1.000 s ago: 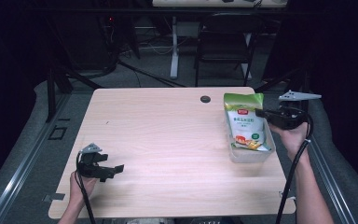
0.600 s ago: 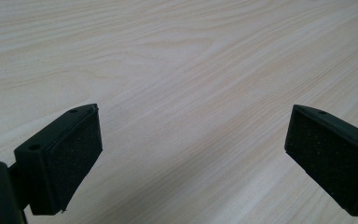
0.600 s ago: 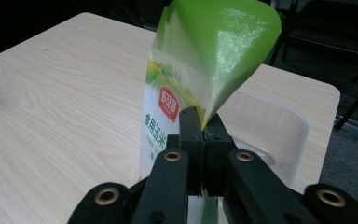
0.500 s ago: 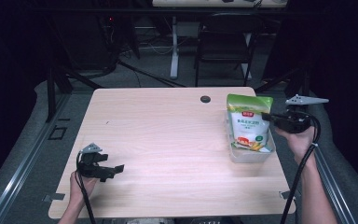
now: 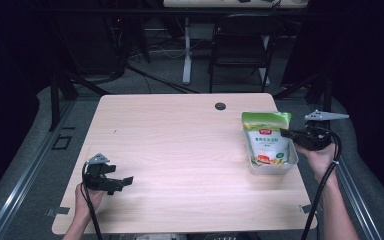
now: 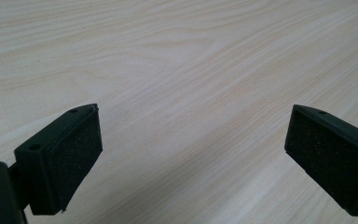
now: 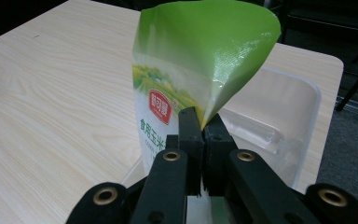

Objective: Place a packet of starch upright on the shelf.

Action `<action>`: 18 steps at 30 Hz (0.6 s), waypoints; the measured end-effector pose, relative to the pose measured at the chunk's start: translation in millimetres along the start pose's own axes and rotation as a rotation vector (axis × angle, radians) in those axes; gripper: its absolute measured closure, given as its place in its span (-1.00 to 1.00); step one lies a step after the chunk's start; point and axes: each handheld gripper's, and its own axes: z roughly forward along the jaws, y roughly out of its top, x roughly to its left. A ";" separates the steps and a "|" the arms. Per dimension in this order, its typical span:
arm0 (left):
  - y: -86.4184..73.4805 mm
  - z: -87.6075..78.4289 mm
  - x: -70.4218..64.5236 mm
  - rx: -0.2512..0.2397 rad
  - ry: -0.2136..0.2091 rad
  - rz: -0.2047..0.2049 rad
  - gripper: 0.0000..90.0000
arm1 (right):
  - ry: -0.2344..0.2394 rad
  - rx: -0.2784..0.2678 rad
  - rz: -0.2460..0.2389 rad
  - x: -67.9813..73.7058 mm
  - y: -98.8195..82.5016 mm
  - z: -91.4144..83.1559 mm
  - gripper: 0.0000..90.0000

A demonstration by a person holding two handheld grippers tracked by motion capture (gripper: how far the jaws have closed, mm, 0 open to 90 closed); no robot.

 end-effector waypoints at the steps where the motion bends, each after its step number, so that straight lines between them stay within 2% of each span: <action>1: 0.0 -0.2 0.1 0.000 0.002 0.000 -0.92 | -0.008 -0.001 0.009 -0.5 -1.3 0.2 0.97; 10: 0.0 0.2 -0.2 0.001 0.002 0.002 -0.92 | -0.080 0.025 0.083 -10.7 -15.2 -0.1 0.98; 18: -0.1 0.3 -0.2 0.001 0.004 -0.002 -0.92 | -0.140 0.057 0.104 -12.9 -22.1 3.4 0.97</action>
